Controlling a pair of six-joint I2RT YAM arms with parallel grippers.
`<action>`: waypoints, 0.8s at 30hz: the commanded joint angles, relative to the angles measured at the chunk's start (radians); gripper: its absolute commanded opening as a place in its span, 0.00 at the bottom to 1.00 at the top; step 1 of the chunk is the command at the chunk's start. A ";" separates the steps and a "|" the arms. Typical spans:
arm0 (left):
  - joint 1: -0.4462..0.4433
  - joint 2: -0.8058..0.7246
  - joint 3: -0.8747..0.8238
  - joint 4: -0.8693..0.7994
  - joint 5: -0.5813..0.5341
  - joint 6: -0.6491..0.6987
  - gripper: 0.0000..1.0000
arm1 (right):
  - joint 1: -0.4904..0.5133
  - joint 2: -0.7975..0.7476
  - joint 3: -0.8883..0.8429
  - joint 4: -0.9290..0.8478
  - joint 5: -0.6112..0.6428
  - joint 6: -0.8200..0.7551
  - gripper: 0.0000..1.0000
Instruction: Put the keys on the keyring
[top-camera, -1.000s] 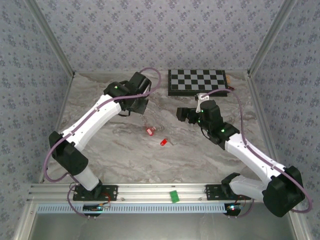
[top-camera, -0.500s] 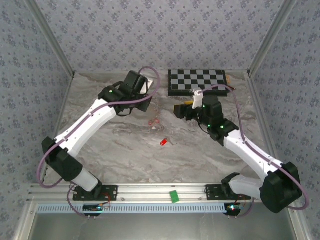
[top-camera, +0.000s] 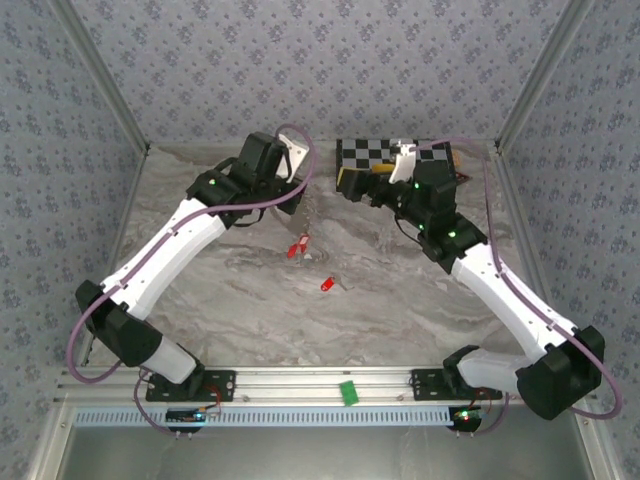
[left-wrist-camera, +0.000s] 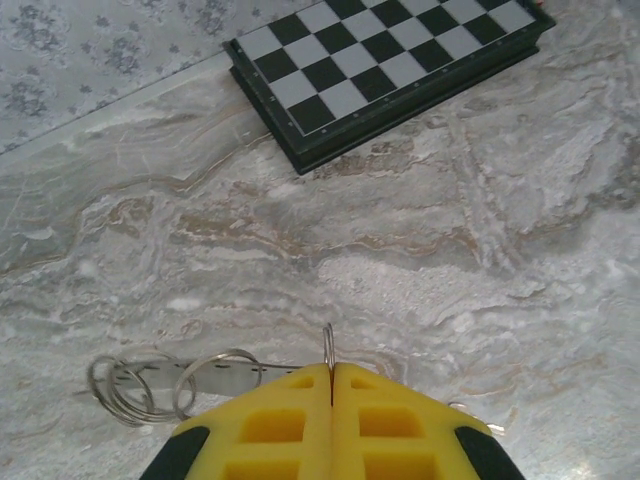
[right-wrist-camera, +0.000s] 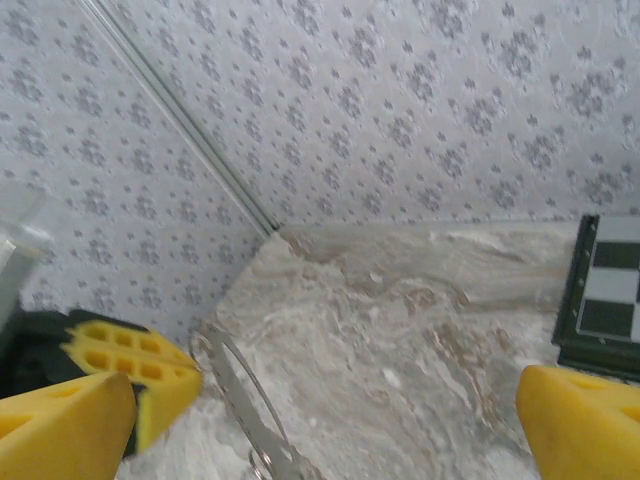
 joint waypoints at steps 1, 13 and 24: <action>0.021 -0.023 0.022 0.061 0.127 0.008 0.00 | 0.016 0.030 0.045 -0.033 0.040 0.015 1.00; 0.174 -0.144 -0.148 0.423 0.620 -0.145 0.00 | -0.015 0.034 0.064 0.013 -0.100 -0.058 0.94; 0.233 -0.155 -0.193 0.648 0.829 -0.296 0.00 | -0.077 0.071 0.117 0.149 -0.367 0.049 0.62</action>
